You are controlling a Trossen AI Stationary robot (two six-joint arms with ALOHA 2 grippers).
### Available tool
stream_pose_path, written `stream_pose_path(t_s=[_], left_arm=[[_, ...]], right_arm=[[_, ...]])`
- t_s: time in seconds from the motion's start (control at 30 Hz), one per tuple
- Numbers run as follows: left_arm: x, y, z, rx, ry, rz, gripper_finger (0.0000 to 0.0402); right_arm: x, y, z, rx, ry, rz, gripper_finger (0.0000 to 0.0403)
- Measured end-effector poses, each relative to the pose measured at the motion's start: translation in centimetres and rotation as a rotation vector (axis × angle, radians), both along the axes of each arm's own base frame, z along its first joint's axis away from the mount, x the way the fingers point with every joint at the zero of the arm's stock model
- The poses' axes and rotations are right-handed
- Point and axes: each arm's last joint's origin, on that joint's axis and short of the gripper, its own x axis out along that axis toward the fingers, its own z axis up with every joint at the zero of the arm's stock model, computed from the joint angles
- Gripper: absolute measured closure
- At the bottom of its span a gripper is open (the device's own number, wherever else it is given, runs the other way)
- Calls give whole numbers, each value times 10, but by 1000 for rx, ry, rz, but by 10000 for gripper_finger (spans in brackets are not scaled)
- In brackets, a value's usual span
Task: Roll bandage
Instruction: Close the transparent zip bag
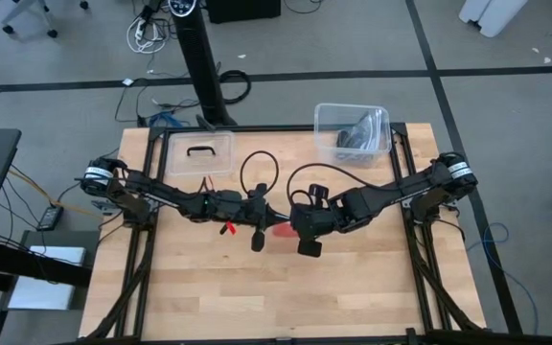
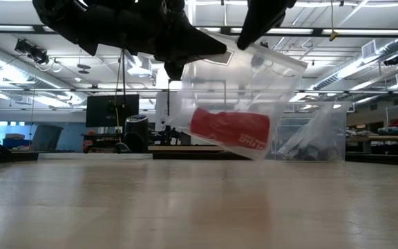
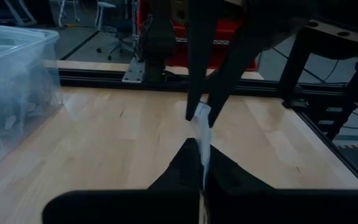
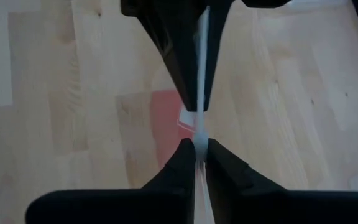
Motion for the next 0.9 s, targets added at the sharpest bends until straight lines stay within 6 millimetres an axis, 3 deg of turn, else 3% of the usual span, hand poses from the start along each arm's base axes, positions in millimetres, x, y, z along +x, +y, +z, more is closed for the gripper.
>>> stream_pose_path(t_s=[0.6,0.9], left_arm=[[0,0,1,3,-6,6,401],[-5,1,12,20,-28,3,401]], right_arm=[[-8,4,-3,44,84,5,388],[-11,4,-4,55,114,7,388]])
